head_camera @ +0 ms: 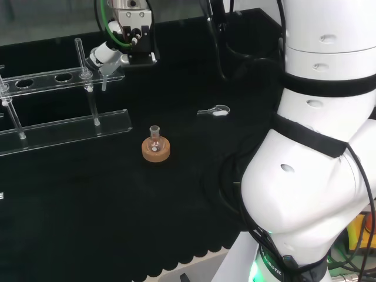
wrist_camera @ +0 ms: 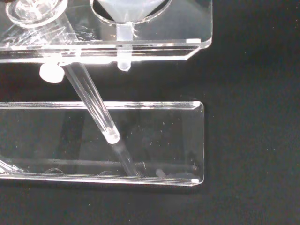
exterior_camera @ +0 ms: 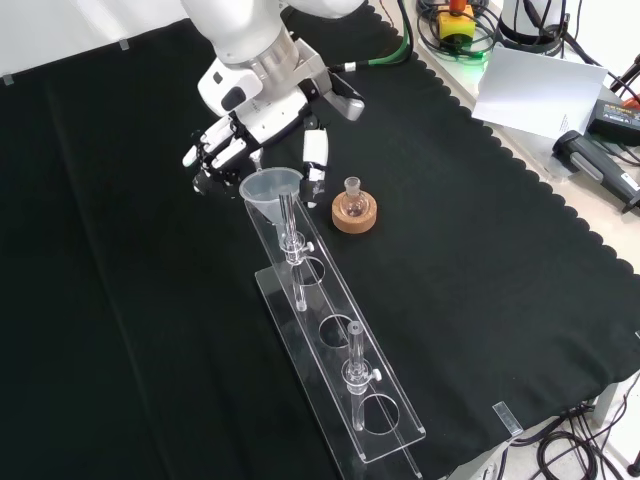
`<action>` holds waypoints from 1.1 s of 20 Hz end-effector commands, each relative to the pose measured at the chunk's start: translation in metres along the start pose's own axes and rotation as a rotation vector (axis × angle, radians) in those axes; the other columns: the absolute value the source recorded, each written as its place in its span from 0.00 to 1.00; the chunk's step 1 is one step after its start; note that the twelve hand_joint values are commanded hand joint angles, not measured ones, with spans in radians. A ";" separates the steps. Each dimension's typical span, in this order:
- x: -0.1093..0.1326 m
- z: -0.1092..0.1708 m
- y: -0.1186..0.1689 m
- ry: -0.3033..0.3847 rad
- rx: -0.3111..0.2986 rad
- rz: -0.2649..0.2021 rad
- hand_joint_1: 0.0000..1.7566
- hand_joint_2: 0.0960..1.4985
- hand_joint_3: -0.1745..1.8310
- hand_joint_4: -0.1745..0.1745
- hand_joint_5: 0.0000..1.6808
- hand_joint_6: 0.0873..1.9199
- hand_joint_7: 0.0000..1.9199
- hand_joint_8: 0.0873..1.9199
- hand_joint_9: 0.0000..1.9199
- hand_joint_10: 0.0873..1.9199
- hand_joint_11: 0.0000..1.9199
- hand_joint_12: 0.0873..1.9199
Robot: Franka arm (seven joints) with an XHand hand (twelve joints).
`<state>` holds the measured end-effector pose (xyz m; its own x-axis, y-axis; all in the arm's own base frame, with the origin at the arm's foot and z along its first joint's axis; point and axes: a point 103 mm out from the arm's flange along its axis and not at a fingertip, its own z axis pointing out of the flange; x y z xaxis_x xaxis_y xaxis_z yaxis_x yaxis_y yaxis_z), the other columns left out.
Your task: Pick up the funnel from the transparent funnel stand.
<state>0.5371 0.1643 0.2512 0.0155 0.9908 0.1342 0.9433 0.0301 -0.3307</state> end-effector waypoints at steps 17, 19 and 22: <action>-0.006 -0.016 -0.012 -0.033 -0.117 -0.025 0.42 0.50 0.10 0.15 0.00 0.00 0.44 0.34 0.16 0.39 0.00 0.00; -0.008 -0.019 -0.013 -0.037 -0.115 -0.038 0.43 0.50 0.10 0.15 0.00 0.00 0.46 0.34 0.17 0.39 0.00 0.00; -0.014 -0.025 -0.014 -0.039 -0.116 -0.052 0.44 0.49 0.10 0.14 0.00 0.00 0.47 0.35 0.19 0.37 0.00 0.00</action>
<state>0.5315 0.1553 0.2709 -0.0277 0.9932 0.1127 0.9744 0.0519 -0.2186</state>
